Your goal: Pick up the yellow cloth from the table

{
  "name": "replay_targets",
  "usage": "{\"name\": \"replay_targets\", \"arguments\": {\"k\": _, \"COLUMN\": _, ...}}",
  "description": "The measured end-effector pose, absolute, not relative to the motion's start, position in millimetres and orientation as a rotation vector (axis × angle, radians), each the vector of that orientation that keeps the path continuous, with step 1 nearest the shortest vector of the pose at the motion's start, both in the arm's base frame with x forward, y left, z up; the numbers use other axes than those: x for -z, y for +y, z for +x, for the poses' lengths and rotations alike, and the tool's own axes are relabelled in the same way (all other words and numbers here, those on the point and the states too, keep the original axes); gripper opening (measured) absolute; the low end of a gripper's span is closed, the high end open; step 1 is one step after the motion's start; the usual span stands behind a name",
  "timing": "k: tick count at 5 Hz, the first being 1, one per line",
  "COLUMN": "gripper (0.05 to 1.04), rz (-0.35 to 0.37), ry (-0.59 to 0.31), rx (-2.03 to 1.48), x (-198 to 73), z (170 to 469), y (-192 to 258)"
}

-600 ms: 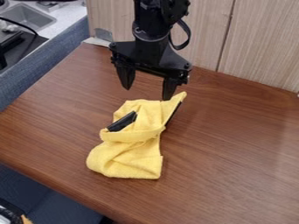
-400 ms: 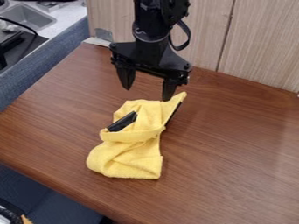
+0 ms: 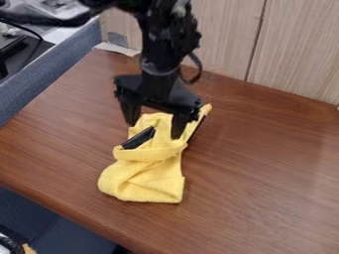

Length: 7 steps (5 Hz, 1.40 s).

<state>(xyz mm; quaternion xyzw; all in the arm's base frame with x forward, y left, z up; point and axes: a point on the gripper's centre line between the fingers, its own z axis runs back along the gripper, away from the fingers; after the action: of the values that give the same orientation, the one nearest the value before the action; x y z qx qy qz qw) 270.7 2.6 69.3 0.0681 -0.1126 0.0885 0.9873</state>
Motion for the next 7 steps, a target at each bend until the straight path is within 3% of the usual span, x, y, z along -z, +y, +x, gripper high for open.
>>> {"name": "replay_targets", "arguments": {"k": 3, "gripper": 1.0, "rz": 0.069, "ry": -0.139, "rx": -0.26, "x": -7, "z": 256, "y": 16}}
{"name": "replay_targets", "arguments": {"k": 5, "gripper": 1.001, "rz": 0.056, "ry": -0.15, "rx": -0.26, "x": 0, "z": 281, "y": 25}}
{"name": "replay_targets", "arguments": {"k": 7, "gripper": 1.001, "rz": 0.066, "ry": -0.195, "rx": -0.349, "x": -1, "z": 318, "y": 68}}
